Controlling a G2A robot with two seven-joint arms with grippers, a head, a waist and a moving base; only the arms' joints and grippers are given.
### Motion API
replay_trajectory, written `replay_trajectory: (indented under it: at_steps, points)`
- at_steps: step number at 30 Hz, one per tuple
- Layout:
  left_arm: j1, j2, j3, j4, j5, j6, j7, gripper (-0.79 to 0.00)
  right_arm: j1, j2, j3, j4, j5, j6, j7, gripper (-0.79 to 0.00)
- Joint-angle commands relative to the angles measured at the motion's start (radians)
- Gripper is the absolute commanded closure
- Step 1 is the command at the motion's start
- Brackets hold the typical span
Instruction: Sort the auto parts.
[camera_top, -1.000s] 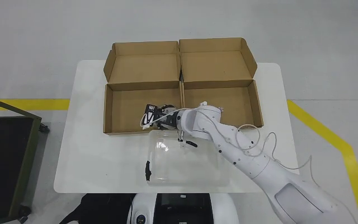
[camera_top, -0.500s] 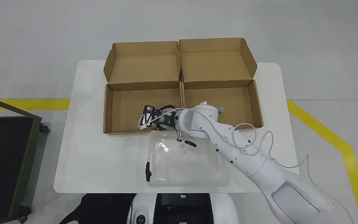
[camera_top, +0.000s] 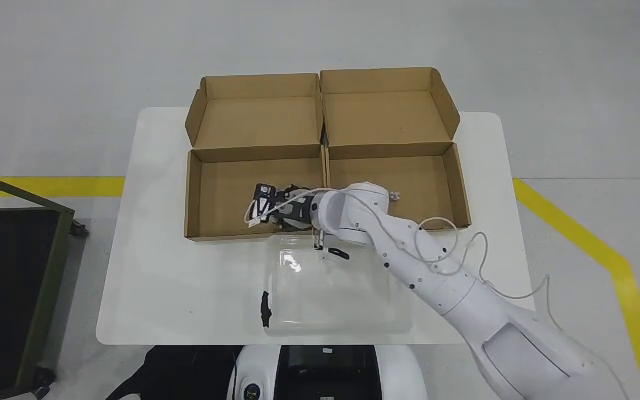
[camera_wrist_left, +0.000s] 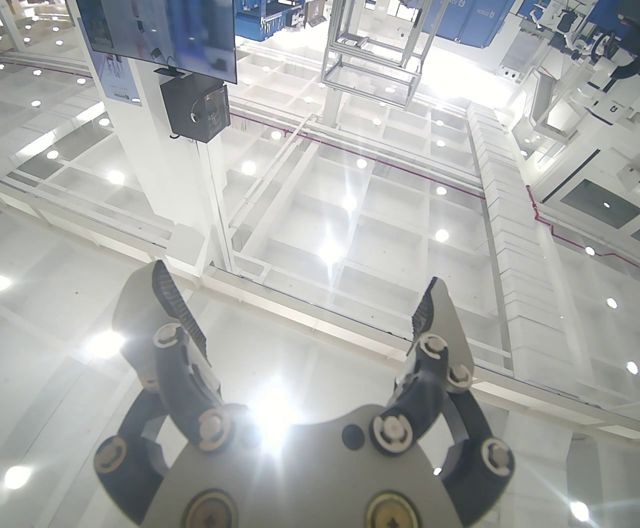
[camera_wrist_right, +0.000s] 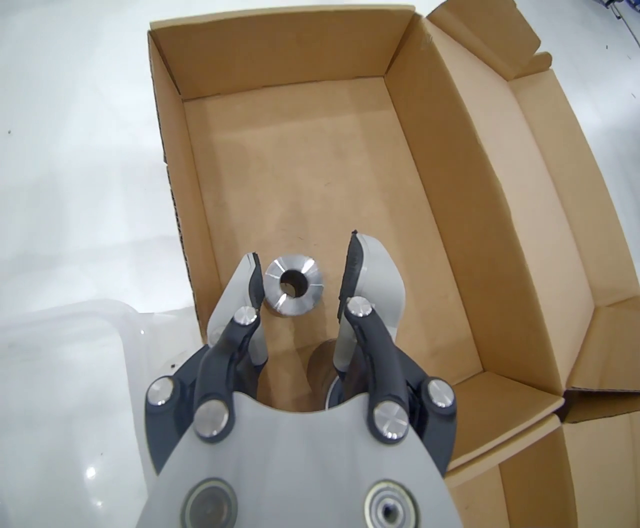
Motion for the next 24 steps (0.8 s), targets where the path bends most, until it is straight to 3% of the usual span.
replay_trajectory:
  at_steps: [1, 10, 20, 22, 24]
  points:
    - [0.000, 0.000, 0.000, 0.000, 0.000, 0.000, 0.000, -0.785, -0.007, 0.003, 0.011, -0.024, -0.002, -0.008, -0.004, -0.323]
    - [0.000, 0.000, 0.000, 0.000, 0.000, 0.000, 0.000, -0.785, -0.108, 0.042, 0.106, -0.200, 0.003, -0.077, -0.010, -0.354]
    - [0.000, 0.000, 0.000, 0.000, 0.000, 0.000, 0.000, -0.785, -0.295, 0.110, 0.305, -0.366, 0.008, -0.152, -0.049, -0.372]
    - [0.000, 0.000, 0.000, 0.000, 0.000, 0.000, 0.000, -0.785, -0.337, 0.123, 0.350, -0.393, 0.000, -0.157, -0.079, -0.406]
    - [0.000, 0.000, 0.000, 0.000, 0.000, 0.000, 0.000, -0.785, -0.382, 0.135, 0.394, -0.416, -0.010, -0.159, -0.106, -0.489]
